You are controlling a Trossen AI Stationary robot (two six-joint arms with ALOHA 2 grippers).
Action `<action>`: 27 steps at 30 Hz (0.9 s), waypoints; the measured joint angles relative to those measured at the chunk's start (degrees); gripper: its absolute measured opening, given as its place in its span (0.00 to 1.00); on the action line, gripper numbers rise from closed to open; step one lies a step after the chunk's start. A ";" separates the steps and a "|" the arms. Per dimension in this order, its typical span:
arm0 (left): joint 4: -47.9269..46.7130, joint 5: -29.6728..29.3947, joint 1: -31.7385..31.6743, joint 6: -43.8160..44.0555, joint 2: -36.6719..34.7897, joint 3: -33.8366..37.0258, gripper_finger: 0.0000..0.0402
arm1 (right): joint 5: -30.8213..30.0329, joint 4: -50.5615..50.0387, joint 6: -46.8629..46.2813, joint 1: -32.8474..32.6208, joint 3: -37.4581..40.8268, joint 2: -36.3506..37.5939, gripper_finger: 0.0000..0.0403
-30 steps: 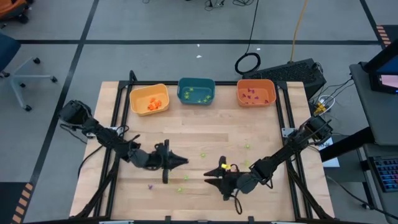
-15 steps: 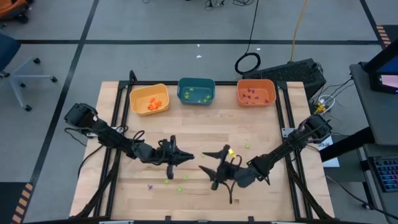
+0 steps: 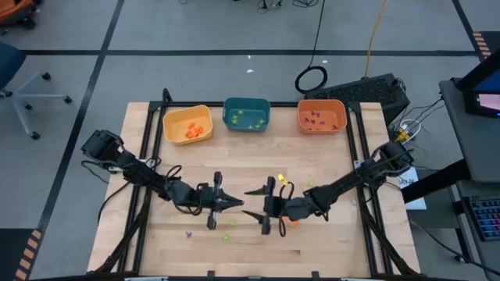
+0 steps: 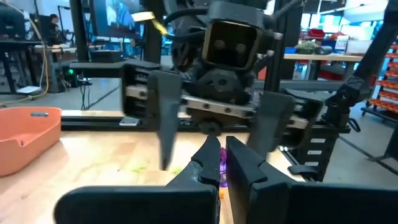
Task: Sort Halloween decoration
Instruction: Put the violet witch hat toy into the orange bin
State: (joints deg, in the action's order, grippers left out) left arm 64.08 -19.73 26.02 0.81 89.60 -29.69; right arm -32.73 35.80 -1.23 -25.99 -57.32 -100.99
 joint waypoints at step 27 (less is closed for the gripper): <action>-0.29 -0.40 -0.13 -1.74 0.00 0.00 0.02 | 11.98 3.18 0.43 3.57 0.07 0.00 0.39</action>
State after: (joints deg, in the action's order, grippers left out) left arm 63.79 -20.13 25.89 -0.93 89.60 -29.69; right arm -20.75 38.98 -0.80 -22.41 -57.25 -100.99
